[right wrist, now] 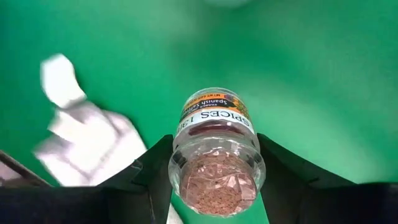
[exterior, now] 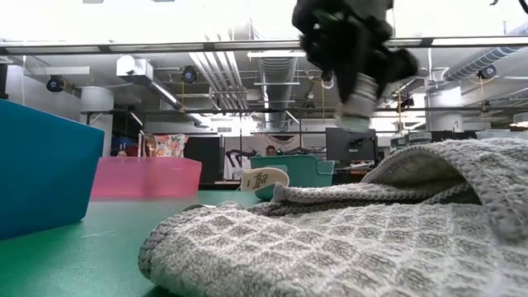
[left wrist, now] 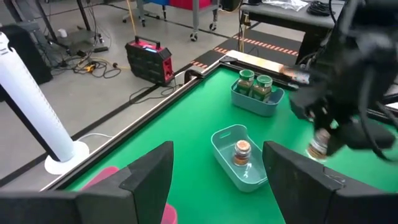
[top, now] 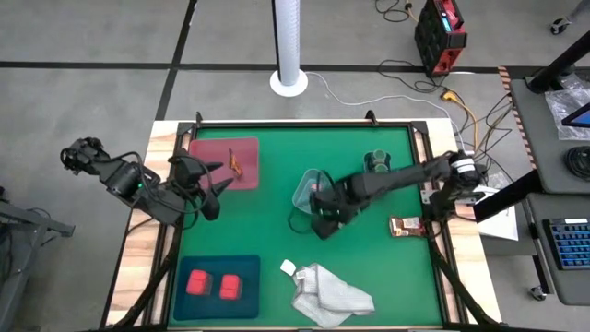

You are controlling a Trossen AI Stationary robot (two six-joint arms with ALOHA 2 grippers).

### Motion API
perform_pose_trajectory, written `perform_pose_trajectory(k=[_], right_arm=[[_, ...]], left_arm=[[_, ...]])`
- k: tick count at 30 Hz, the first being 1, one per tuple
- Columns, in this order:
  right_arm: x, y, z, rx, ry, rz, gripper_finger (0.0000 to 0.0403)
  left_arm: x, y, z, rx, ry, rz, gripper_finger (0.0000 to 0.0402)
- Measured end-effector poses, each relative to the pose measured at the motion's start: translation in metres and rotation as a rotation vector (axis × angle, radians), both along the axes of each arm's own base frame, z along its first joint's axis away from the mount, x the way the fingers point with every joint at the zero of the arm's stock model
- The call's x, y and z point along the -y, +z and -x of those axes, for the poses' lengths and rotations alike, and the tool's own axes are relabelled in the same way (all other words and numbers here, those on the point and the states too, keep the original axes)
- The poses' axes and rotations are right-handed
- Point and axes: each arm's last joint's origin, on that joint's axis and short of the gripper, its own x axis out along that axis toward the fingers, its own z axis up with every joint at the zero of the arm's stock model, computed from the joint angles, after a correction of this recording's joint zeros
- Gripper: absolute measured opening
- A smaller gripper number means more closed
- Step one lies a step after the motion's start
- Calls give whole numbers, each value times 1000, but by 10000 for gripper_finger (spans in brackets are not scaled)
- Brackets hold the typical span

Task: Sort spices by type
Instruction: Put the brown seasoning bottle into the light blue bin

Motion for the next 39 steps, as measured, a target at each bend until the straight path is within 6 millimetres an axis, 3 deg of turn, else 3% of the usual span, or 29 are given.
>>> perform_pose_trajectory(k=[9,18,24,39], right_arm=[[64,35,-23,156,-27,59,176],[94,34,-62,175,17,88,176],[100,23,-75,3,95,77,176],[88,-19,-94,-89,175,100,176]], left_arm=[[-4,1,6,-12,-2,-11,231],[-8,4,13,6,16,-20,231],[-12,5,19,13,17,-16,231],[-16,6,25,9,18,-17,231]])
